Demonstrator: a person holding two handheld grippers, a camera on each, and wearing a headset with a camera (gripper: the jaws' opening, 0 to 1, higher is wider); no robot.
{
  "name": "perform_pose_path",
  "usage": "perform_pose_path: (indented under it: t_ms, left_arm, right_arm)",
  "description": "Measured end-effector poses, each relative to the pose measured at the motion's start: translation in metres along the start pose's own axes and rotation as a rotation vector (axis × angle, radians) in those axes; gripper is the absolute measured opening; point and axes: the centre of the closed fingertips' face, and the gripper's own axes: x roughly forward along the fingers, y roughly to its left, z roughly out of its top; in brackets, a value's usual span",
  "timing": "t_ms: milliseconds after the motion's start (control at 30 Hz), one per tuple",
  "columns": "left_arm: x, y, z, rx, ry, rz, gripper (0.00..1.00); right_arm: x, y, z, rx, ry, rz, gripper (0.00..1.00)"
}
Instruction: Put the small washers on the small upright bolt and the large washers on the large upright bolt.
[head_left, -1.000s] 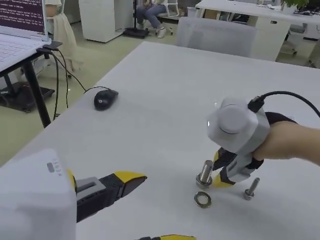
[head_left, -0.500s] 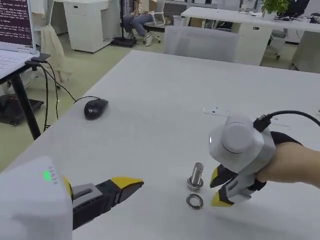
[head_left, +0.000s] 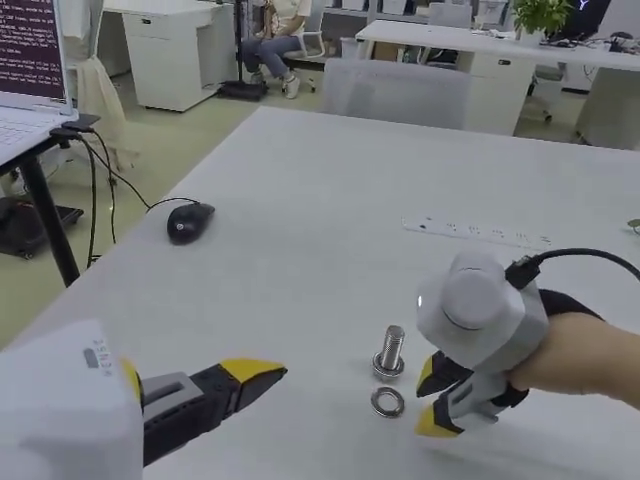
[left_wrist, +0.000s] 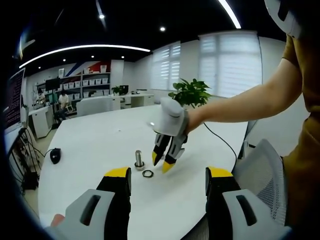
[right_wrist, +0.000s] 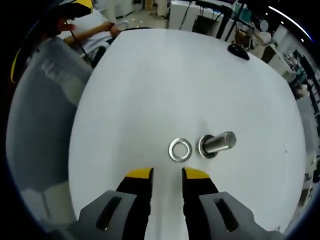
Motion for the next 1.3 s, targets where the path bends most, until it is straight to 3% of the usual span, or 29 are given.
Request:
perform_pose_path:
  t_ms: [500, 767, 1167, 1300]
  left_arm:
    - [0.002, 0.008, -0.003, -0.023, -0.003, 0.020, 0.59]
    - [0.005, 0.011, -0.004, -0.022, 0.007, 0.018, 0.59]
    - [0.004, 0.013, -0.008, -0.034, 0.009, 0.027, 0.59]
    - [0.004, 0.013, -0.008, -0.037, 0.008, 0.030, 0.59]
  right_arm:
    - [0.018, -0.013, 0.003, 0.003, 0.008, 0.014, 0.28]
    - [0.024, -0.017, 0.009, 0.035, -0.016, 0.019, 0.30]
    - [0.031, -0.013, 0.015, 0.057, -0.027, 0.051, 0.29]
    - [0.032, -0.012, 0.015, 0.035, -0.014, 0.055, 0.29]
